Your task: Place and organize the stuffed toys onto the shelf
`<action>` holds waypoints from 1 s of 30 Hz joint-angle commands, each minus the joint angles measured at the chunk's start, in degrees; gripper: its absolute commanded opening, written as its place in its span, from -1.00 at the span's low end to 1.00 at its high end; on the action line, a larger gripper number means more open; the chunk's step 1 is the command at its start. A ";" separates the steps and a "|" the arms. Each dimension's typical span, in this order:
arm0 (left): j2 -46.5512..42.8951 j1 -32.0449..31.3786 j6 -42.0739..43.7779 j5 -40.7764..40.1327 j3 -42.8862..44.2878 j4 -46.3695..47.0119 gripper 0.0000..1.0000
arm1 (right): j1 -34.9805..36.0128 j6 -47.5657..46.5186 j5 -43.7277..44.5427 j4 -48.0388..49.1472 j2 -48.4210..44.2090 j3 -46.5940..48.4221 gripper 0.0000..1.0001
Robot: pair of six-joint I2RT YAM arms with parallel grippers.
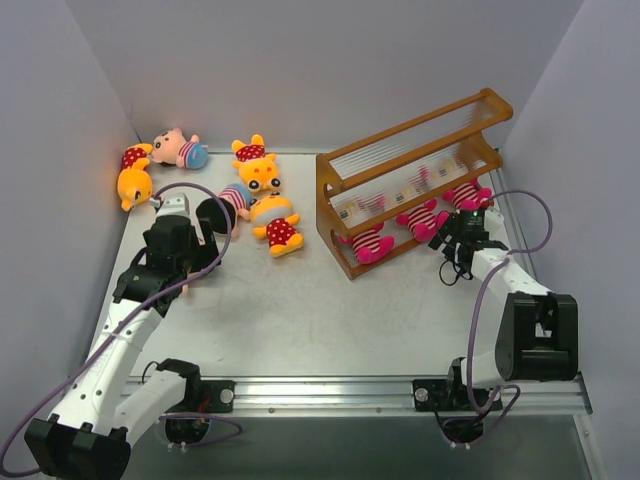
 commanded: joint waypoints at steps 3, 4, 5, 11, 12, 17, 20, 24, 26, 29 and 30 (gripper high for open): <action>-0.11 -0.13 0.81 -1.08 0.06 2.07 0.79 | -1.53 0.65 -1.94 5.12 3.04 0.34 0.93; -0.03 -0.13 0.81 -1.17 0.06 2.07 0.78 | -1.62 0.57 -2.55 5.48 3.49 0.52 0.93; 0.06 -0.22 0.81 -1.17 0.06 1.99 0.79 | -1.62 0.57 -2.73 6.18 3.93 0.61 0.93; 0.50 -0.13 0.81 -1.25 0.06 2.07 0.79 | -1.62 0.57 -4.22 7.85 7.00 1.57 0.93; 0.50 -0.13 0.81 -1.34 0.06 2.07 0.79 | -1.62 0.48 -4.22 7.94 7.18 1.66 0.93; 0.68 -0.13 0.81 -1.34 0.15 2.07 0.79 | -1.71 0.13 -3.96 8.55 8.41 2.80 0.93; 0.68 -0.13 0.81 -1.34 0.15 2.07 0.79 | -1.71 -0.05 -4.31 8.73 9.20 3.59 0.93; 0.85 -0.13 0.81 -1.34 0.15 2.07 0.79 | -1.62 -0.23 -4.40 8.91 10.17 4.47 0.93; 0.77 -0.13 0.89 -1.34 0.15 2.07 0.78 | -1.62 -0.31 -4.75 9.08 10.69 4.65 0.93; 0.77 -0.13 0.89 -1.26 0.06 2.07 0.79 | -1.62 -0.31 -4.84 9.43 11.05 4.91 0.93; 0.68 -0.13 0.89 -1.34 0.06 2.07 0.79 | -1.62 -0.40 -4.75 9.43 11.22 5.09 0.93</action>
